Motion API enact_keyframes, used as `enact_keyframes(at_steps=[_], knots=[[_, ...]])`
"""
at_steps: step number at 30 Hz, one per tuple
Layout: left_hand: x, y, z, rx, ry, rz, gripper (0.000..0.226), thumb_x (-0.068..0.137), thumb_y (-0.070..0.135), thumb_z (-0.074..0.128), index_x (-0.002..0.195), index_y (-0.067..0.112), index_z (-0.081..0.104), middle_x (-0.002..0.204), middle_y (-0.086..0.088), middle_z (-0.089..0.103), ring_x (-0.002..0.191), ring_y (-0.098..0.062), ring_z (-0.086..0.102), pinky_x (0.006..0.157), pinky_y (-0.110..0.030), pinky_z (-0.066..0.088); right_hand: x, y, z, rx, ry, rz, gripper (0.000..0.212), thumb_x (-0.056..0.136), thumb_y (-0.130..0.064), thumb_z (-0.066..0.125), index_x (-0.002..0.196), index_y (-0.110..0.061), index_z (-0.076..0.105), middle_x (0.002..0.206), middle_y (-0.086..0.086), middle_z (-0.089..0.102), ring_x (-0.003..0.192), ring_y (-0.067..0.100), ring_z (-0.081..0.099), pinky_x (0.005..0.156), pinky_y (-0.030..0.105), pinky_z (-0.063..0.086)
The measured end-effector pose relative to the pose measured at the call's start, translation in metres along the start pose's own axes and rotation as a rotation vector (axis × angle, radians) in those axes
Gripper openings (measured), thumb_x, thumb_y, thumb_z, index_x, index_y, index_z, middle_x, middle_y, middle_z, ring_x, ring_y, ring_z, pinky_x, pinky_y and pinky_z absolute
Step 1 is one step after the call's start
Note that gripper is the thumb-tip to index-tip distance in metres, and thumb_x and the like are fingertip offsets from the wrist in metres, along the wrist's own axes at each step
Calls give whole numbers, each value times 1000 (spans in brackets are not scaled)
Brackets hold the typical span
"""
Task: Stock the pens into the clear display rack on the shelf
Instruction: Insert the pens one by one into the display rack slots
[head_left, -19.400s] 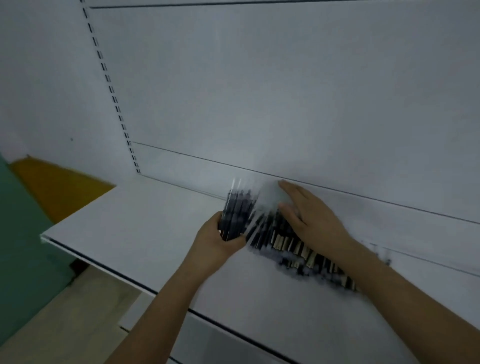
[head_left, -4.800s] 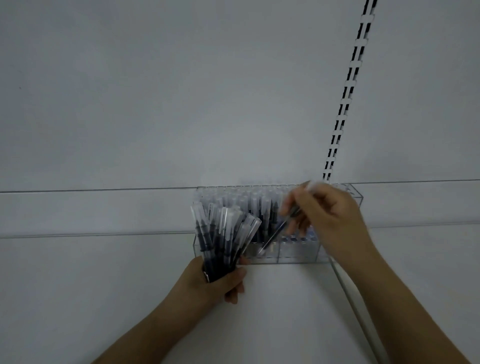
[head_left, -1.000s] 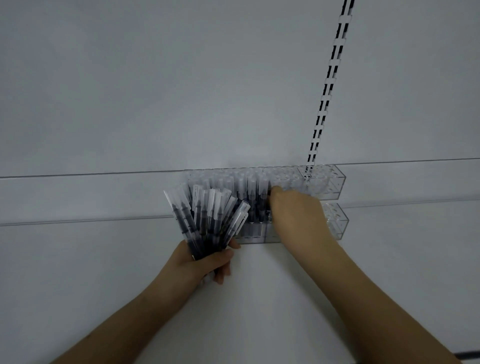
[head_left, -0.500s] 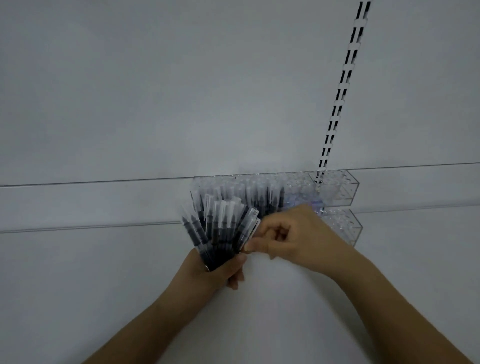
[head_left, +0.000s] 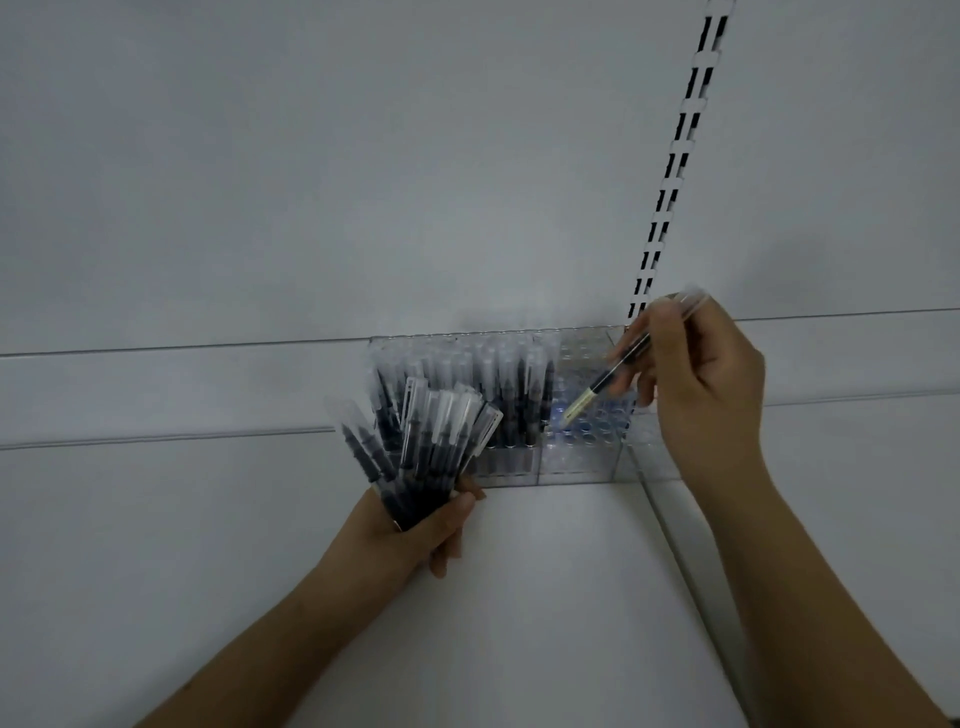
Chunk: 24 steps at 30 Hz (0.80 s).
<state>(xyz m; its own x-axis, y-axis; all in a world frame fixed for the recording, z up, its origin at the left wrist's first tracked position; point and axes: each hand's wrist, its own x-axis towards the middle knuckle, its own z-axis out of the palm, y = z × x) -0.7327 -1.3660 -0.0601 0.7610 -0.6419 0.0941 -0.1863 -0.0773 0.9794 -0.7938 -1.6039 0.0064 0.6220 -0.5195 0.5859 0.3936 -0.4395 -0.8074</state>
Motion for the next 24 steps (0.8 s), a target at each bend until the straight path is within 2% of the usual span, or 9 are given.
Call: enact_keyframes(at_steps=[2,7,10,13,16,18,20,24], knots=[[0,0,0,34,24,-10,8,90,25,60,87,25,68,59,-4,54,51,-19,52,52,-24,45,2,6,-2,-94,-12,-12,31,103,-29,45,89,-4,58,73,1,68,54,17,66,51,31,51],[0,2,2,62,54,-25,7,89,23,62,85,25,68,56,0,52,50,-21,48,48,-26,43,-1,11,7,-196,-190,-1,23,101,-29,46,91,-12,57,73,-2,69,61,11,69,60,24,56],[0,2,2,51,50,-25,5,88,22,63,88,19,68,59,6,56,52,-22,48,48,-28,44,-2,10,7,-253,-254,1,31,98,-40,42,92,-13,57,65,-4,68,62,8,68,65,25,56],[-1,1,2,49,67,-44,7,88,22,64,90,18,69,60,5,57,54,-20,49,48,-29,45,1,10,4,-402,-285,-41,42,94,-52,34,91,-16,56,63,-9,66,62,5,65,66,29,54],[-1,1,3,54,73,-50,5,88,23,65,88,21,69,63,3,58,54,-19,50,49,-27,45,1,21,12,-588,-458,-75,34,99,-41,38,85,-13,49,65,-3,61,59,11,60,62,37,49],[0,3,4,60,69,-43,6,89,19,63,90,16,68,61,3,58,53,-16,50,48,-25,44,-2,31,21,-683,-534,-135,26,102,-31,44,82,-15,41,62,-7,48,52,7,47,55,34,40],[0,4,5,72,64,-34,6,90,14,62,92,11,66,58,4,57,52,-14,49,48,-25,45,-3,36,23,-738,-525,-171,25,103,-29,47,82,-17,40,62,-11,40,51,6,40,53,31,34],[0,4,6,77,68,-28,6,90,12,61,93,8,65,55,0,52,50,-15,49,47,-24,45,-4,28,20,-900,-482,-201,26,103,-37,42,84,-21,38,63,-13,34,57,16,44,50,31,29]])
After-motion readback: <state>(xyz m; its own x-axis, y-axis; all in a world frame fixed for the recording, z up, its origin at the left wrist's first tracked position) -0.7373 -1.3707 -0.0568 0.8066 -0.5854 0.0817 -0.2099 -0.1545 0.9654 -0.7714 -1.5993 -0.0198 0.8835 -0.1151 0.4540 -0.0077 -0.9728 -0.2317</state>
